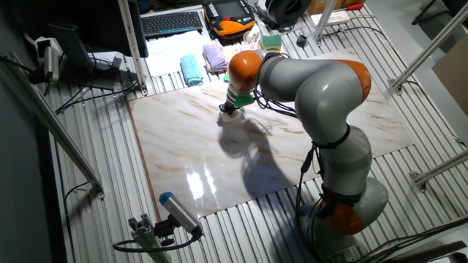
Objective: Clean the tabletop with a sponge
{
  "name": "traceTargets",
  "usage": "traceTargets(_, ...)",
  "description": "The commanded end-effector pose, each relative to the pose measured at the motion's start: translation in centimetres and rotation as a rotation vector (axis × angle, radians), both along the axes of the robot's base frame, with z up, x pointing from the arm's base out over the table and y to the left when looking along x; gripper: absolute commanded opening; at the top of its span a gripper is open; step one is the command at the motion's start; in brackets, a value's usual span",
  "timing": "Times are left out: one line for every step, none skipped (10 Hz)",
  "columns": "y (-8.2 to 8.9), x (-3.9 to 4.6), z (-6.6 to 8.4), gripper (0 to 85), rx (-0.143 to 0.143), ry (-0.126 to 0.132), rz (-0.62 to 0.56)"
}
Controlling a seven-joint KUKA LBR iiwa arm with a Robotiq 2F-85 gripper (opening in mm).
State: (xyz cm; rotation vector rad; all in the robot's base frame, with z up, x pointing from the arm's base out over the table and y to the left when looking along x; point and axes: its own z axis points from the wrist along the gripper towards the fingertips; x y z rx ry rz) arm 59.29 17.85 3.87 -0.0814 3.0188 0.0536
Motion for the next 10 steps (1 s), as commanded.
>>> traceTargets(-0.3,-0.10,0.0,0.0,0.000,0.001,0.004)
traceTargets(-0.5,-0.18,0.0,0.0,0.000,0.001,0.007)
traceTargets(-0.7,-0.27,0.0,0.0,0.000,-0.003,0.008)
traceTargets(-0.9,-0.29,0.0,0.0,0.000,-0.003,0.010)
traceTargets(-1.0,-0.31,-0.1,0.0,0.001,-0.003,0.010)
traceTargets(-1.2,-0.31,0.0,0.0,0.003,-0.004,0.013)
traceTargets(-1.6,-0.27,0.1,0.0,0.003,-0.004,0.021)
traceTargets(-2.2,-0.21,0.5,0.0,0.004,0.001,0.030)
traceTargets(-2.7,-0.17,0.7,0.0,0.003,0.001,0.036)
traceTargets(-3.0,-0.13,0.8,0.0,0.001,0.003,0.039)
